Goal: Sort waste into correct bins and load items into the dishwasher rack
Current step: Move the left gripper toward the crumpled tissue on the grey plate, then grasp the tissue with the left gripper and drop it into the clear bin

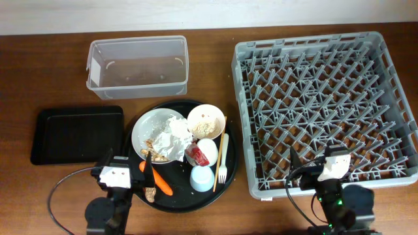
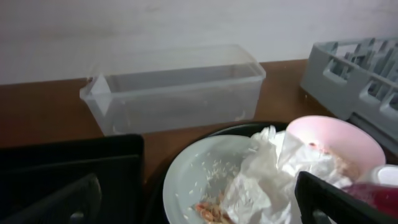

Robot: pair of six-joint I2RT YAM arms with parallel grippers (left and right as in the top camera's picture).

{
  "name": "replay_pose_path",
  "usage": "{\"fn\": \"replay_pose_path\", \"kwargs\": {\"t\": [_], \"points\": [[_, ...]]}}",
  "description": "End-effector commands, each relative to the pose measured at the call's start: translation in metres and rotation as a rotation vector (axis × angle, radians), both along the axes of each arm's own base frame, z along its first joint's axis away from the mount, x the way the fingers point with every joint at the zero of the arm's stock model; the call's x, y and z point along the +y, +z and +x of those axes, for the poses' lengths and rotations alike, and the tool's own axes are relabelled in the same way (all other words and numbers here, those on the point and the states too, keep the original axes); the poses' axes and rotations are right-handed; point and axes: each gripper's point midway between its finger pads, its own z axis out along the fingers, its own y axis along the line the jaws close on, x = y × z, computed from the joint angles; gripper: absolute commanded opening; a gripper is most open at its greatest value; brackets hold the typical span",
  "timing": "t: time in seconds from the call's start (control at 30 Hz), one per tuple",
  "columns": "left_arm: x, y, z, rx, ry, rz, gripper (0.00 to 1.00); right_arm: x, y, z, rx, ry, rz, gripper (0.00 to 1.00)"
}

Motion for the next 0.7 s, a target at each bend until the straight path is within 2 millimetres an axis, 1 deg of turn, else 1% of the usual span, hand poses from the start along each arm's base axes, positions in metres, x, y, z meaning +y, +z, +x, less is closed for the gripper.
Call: {"fn": "replay_pose_path", "kwargs": {"t": [0.0,0.03,0.07,0.13,0.17,0.2,0.27,0.3,0.33,0.37,0.4,0.43,0.47,0.5,0.53,0.57,0.6,0.67], "points": [[-0.001,0.03,0.005,0.066,-0.001,-0.009,0.99,0.001,0.022,0.001,0.128,0.004,0.006,0.99],[-0.001,0.033,0.008,0.11,-0.001,-0.006,0.99,0.001,0.026,0.003,0.181,0.005,0.003,0.98],[-0.001,0.04,0.015,0.19,-0.001,0.0,1.0,0.001,0.03,0.005,0.264,0.004,0.0,0.98],[-0.002,0.052,0.027,0.341,0.0,0.01,0.99,0.001,0.031,0.003,0.436,-0.001,-0.008,0.98],[-0.002,0.054,0.031,0.402,0.001,0.014,0.99,0.0,0.031,0.002,0.512,-0.004,-0.013,0.98],[-0.004,0.063,0.037,0.458,-0.004,0.016,0.99,0.0,0.03,0.0,0.584,-0.004,-0.016,0.98],[-0.019,0.082,0.05,0.576,-0.08,-0.014,0.99,0.0,0.024,0.001,0.725,-0.001,-0.024,0.98],[-0.027,0.086,0.054,0.643,-0.117,-0.034,0.99,0.0,0.016,0.003,0.781,-0.002,-0.027,0.98],[-0.028,0.082,0.059,0.685,-0.12,-0.036,0.99,0.0,0.009,0.004,0.82,-0.002,-0.028,0.98],[-0.03,0.07,0.063,0.73,-0.126,-0.04,0.99,0.0,0.001,0.006,0.855,-0.003,-0.029,0.98],[-0.035,0.067,0.066,0.742,-0.151,-0.056,0.99,0.0,-0.002,0.007,0.872,-0.003,-0.03,0.98],[-0.056,0.066,0.072,0.744,-0.259,-0.122,0.99,0.0,-0.004,0.008,0.882,-0.003,-0.031,0.98],[-0.066,0.06,0.078,0.763,-0.303,-0.159,0.99,0.0,-0.005,0.009,0.884,-0.003,-0.031,0.98],[-0.069,0.041,0.085,0.832,-0.286,-0.19,0.99,0.0,-0.005,0.009,0.882,-0.003,-0.031,0.98],[-0.078,0.013,0.091,0.925,-0.289,-0.199,0.99,0.0,-0.005,0.009,0.882,-0.003,-0.031,0.98],[-0.083,-0.001,0.094,0.964,-0.299,-0.194,0.99,0.0,-0.005,0.009,0.882,-0.003,-0.031,0.98],[-0.095,-0.03,0.098,1.046,-0.317,-0.181,0.99,0.0,-0.005,0.009,0.882,-0.003,-0.031,0.98],[-0.113,-0.075,0.105,1.138,-0.342,-0.153,0.99,0.0,-0.005,0.009,0.883,-0.003,-0.03,0.98]]}}
